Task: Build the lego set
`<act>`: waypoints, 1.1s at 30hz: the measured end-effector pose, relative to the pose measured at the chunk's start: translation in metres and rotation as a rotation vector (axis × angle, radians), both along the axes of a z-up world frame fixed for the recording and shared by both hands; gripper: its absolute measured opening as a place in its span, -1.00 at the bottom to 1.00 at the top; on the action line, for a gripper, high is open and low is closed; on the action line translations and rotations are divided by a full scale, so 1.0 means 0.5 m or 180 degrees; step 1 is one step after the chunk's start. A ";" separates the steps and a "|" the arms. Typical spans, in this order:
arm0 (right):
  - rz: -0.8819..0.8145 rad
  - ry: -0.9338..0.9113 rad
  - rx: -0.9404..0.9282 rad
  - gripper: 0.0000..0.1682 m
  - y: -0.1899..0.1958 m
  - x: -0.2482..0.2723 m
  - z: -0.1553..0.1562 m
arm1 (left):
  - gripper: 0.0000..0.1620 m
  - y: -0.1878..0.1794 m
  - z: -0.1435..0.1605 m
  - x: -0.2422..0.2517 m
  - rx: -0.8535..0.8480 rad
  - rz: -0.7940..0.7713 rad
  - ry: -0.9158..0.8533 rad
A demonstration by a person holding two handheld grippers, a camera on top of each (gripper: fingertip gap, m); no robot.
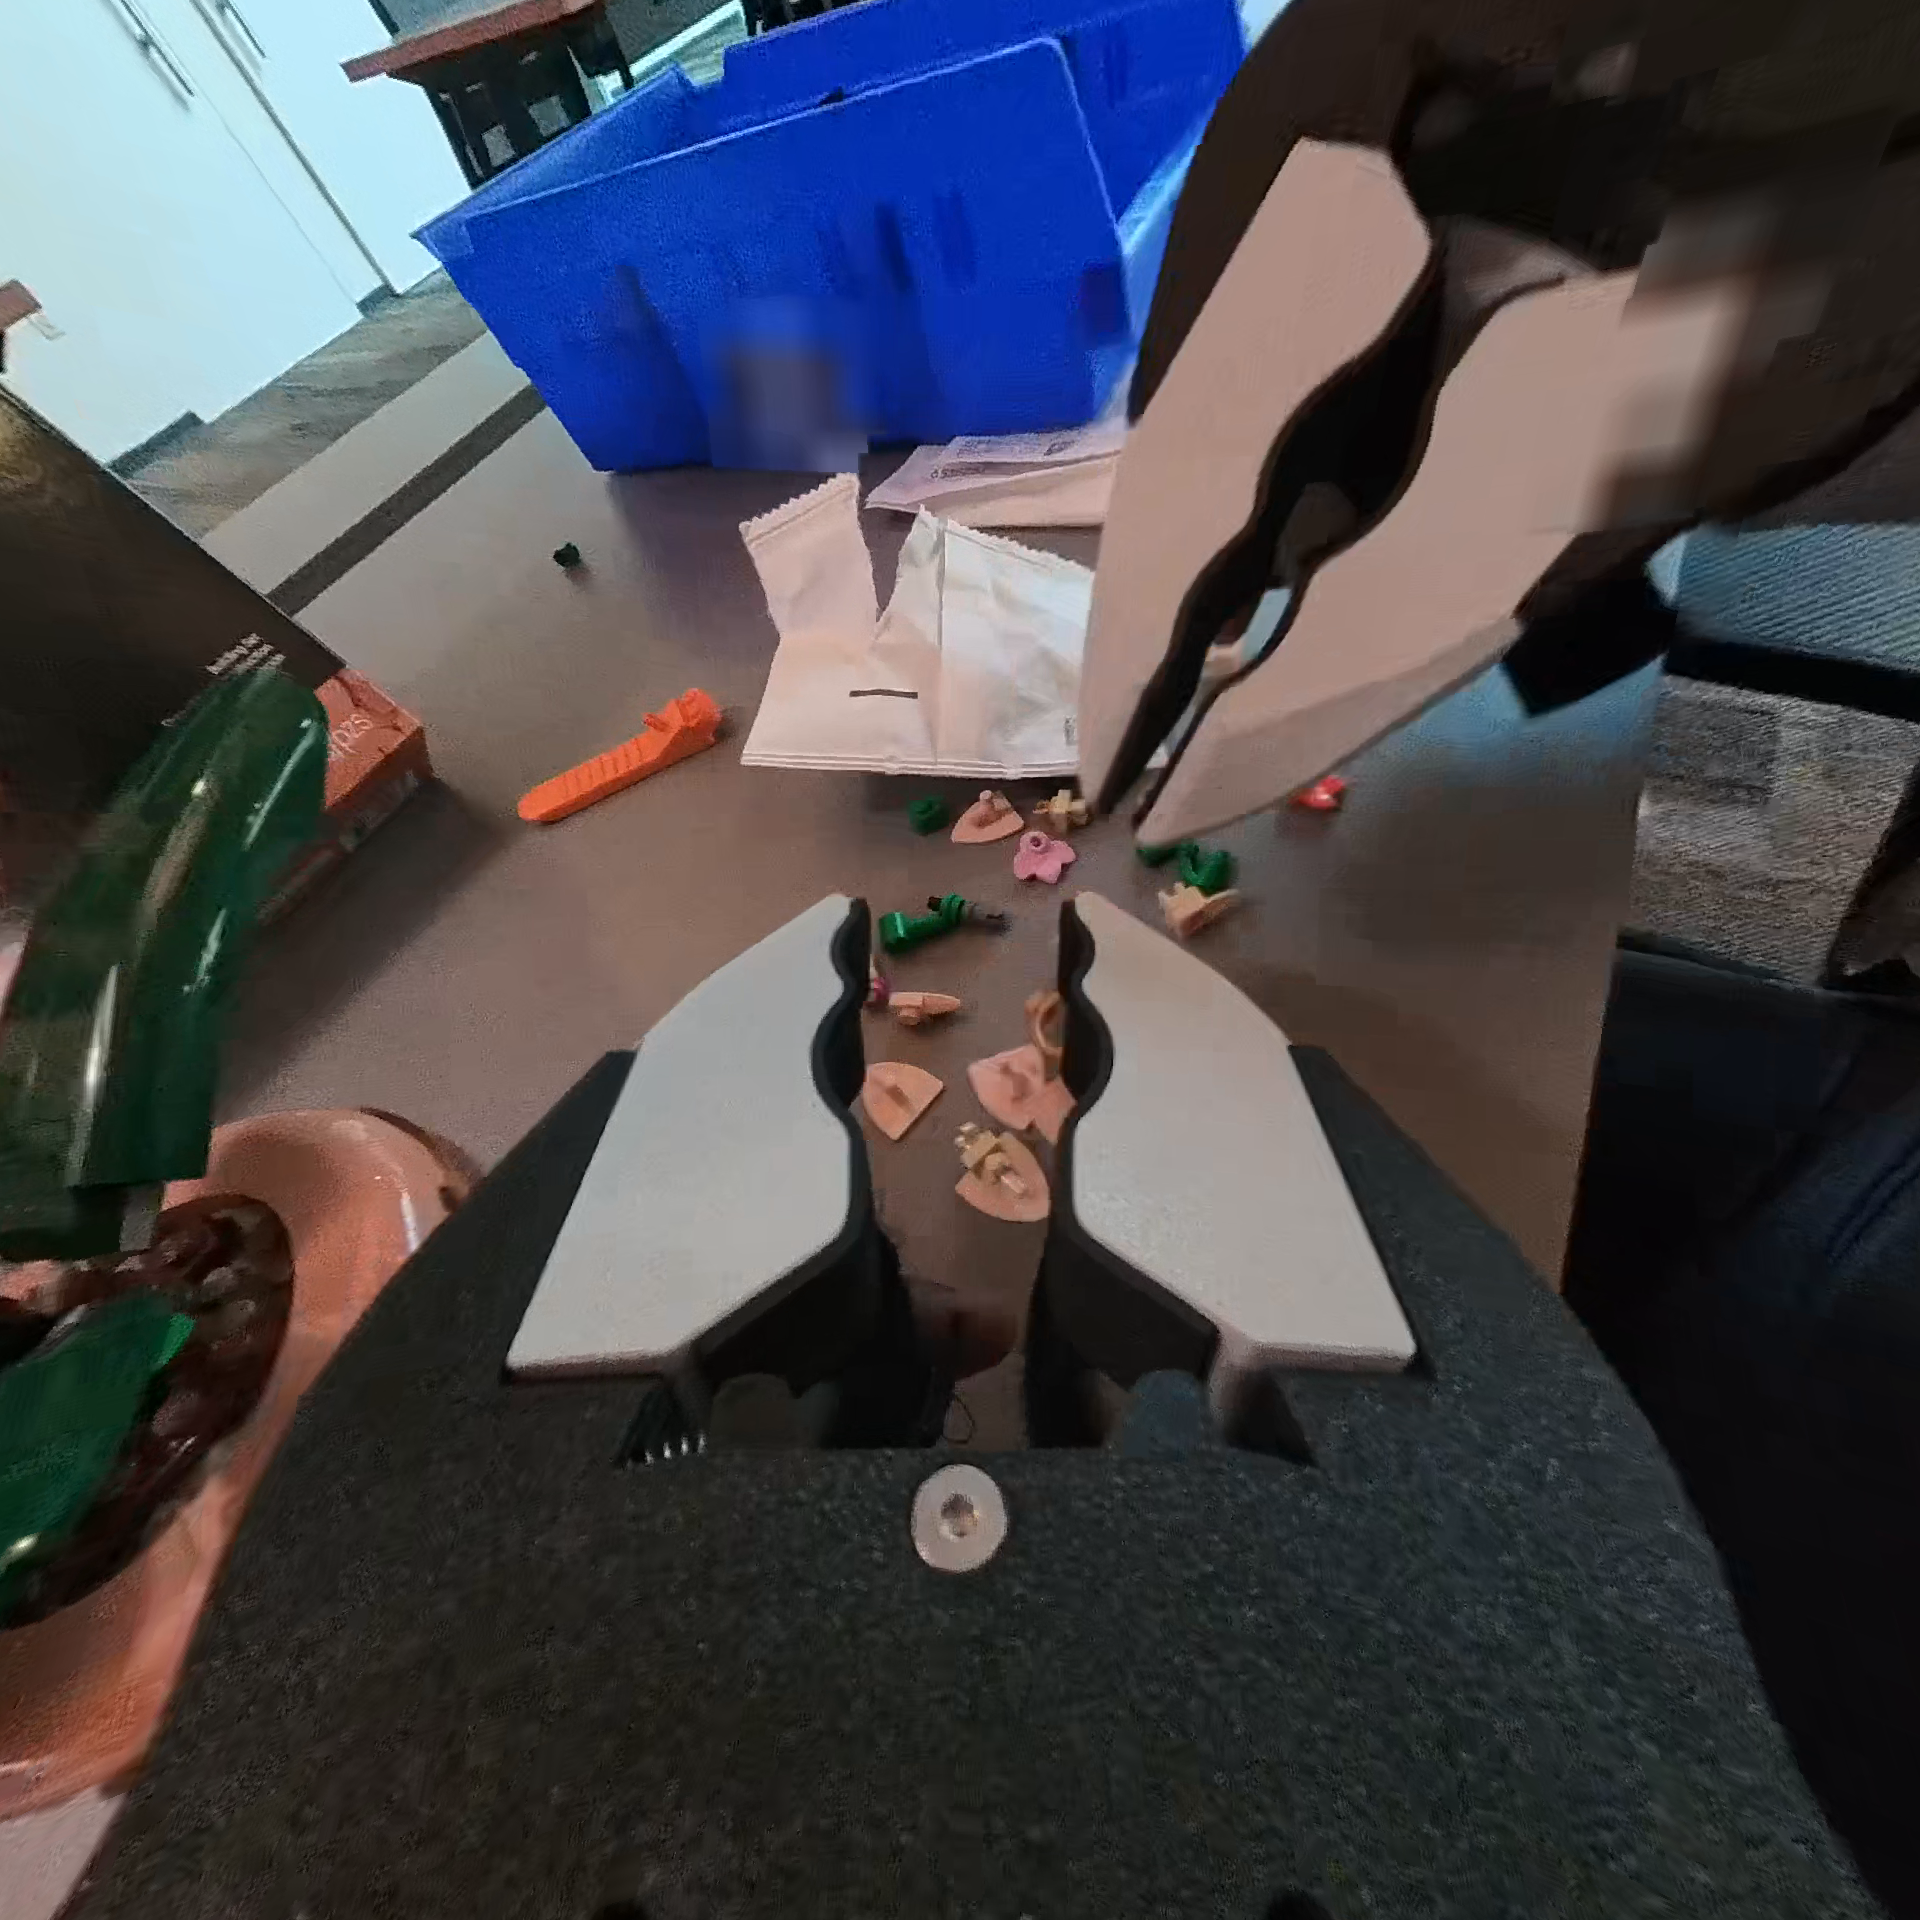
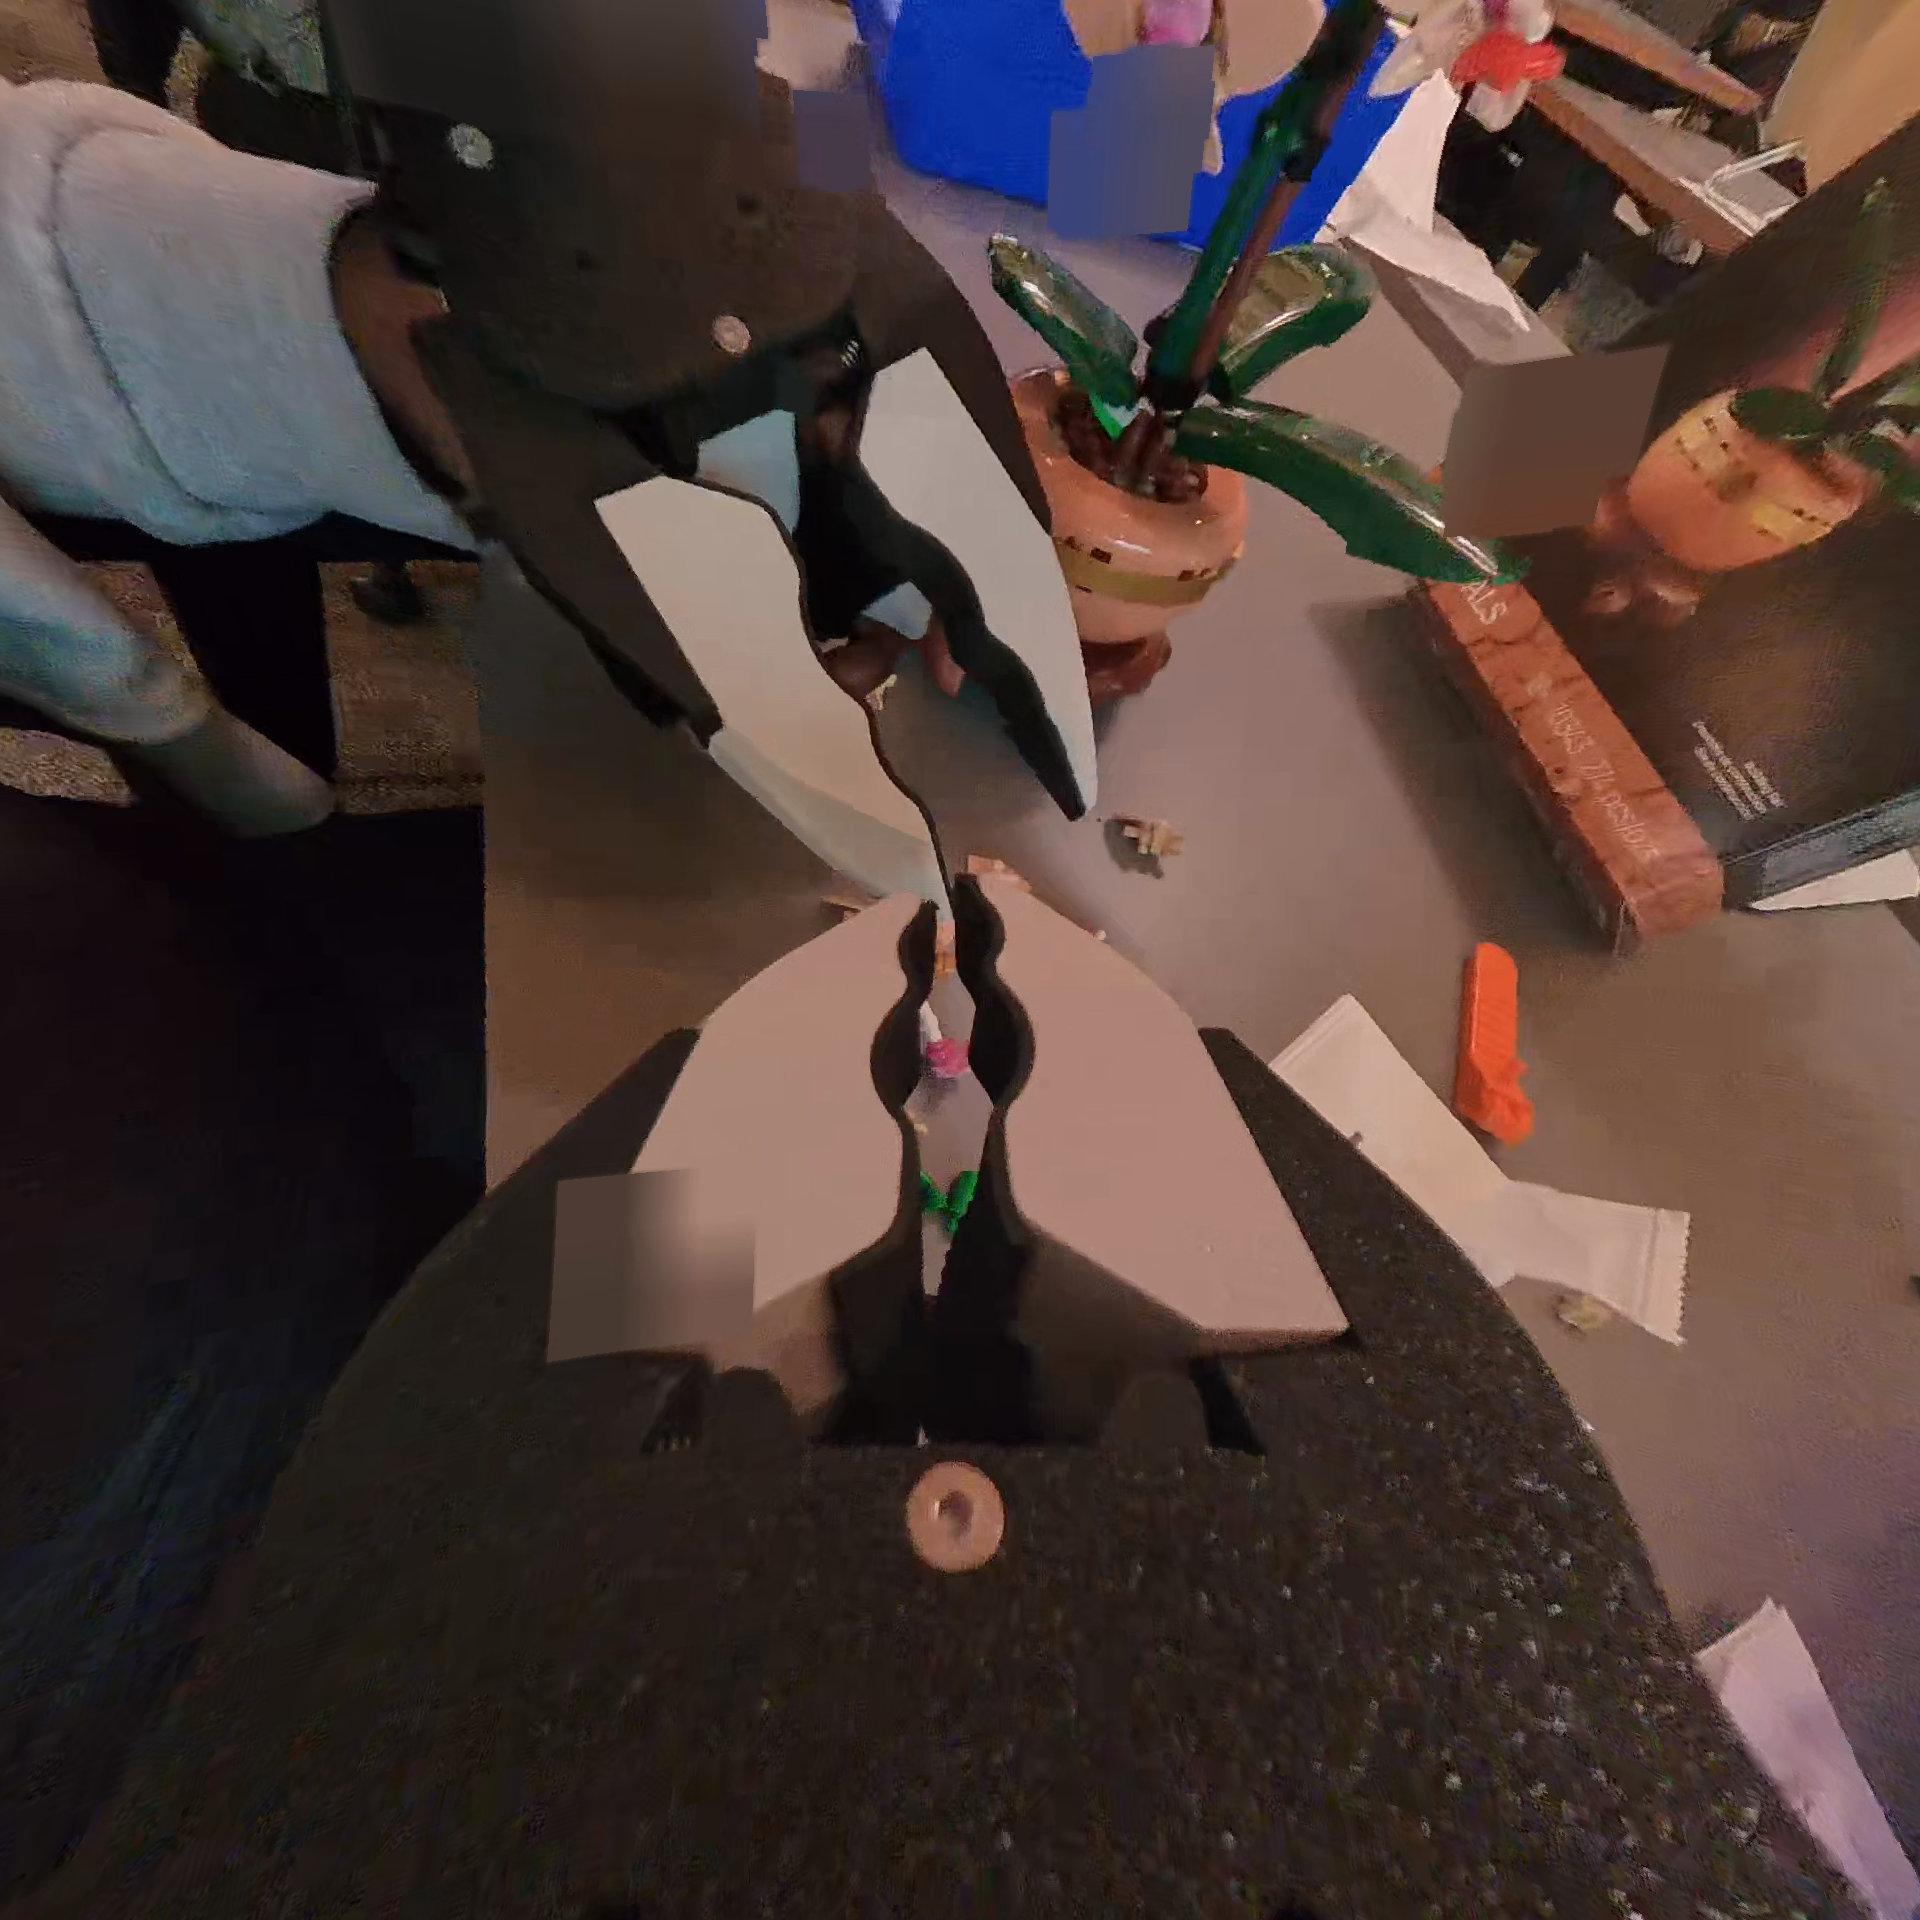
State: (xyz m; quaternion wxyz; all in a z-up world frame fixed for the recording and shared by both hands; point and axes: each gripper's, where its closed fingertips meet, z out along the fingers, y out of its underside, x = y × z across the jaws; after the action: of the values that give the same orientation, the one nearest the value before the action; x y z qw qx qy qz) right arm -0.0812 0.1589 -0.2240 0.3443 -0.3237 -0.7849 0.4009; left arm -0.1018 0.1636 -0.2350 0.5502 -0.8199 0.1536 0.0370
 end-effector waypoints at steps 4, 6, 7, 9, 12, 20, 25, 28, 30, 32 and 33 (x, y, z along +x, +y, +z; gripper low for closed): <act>-0.0390 -0.0242 0.0412 -0.96 0.034 -0.021 -0.039 | -0.65 -0.005 0.011 -0.007 0.0047 0.0050 -0.0090; -0.0466 -0.0136 0.0354 -0.94 0.040 -0.002 -0.006 | -0.68 -0.013 0.026 -0.017 0.0188 0.0052 0.0002; -0.0292 -0.0097 0.0168 -0.92 0.015 0.021 0.014 | -0.69 -0.017 0.035 -0.021 0.0290 0.0054 0.0055; 0.0213 -0.0327 -0.0310 -0.87 -0.070 0.093 0.027 | -0.72 -0.023 0.054 -0.031 0.0478 0.0138 0.0113; 0.0184 -0.1172 -0.0582 -0.79 -0.166 0.186 -0.080 | -0.76 -0.035 0.078 -0.035 0.0614 0.0203 0.0114; -0.0692 -0.1736 0.0372 -0.63 -0.157 0.170 -0.403 | -0.82 -0.085 0.127 -0.007 0.1103 0.0164 0.0353; -0.0148 -0.2123 0.1352 -0.67 -0.176 0.161 -0.457 | -0.83 -0.108 0.129 -0.009 0.1157 0.0179 0.0315; -0.0116 -0.1881 0.1550 -0.81 -0.168 0.146 -0.438 | -0.83 -0.117 0.130 -0.025 0.1169 0.0249 0.0328; -0.0168 -0.1547 0.1149 -0.81 -0.176 0.149 -0.376 | -0.83 -0.117 0.127 -0.038 0.1168 0.0304 0.0359; -0.0024 -0.1130 0.0748 -0.80 -0.199 0.164 -0.280 | -0.83 -0.115 0.124 -0.043 0.1163 0.0317 0.0273; 0.0055 -0.0819 0.0548 -0.81 -0.211 0.166 -0.218 | -0.83 -0.112 0.123 -0.039 0.1165 0.0278 0.0190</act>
State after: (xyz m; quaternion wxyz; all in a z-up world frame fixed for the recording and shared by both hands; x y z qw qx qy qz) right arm 0.0020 0.0536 -0.3330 0.2640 -0.3349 -0.8567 0.2902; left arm -0.1215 0.1074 -0.1736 0.6832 -0.7106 0.1248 0.1125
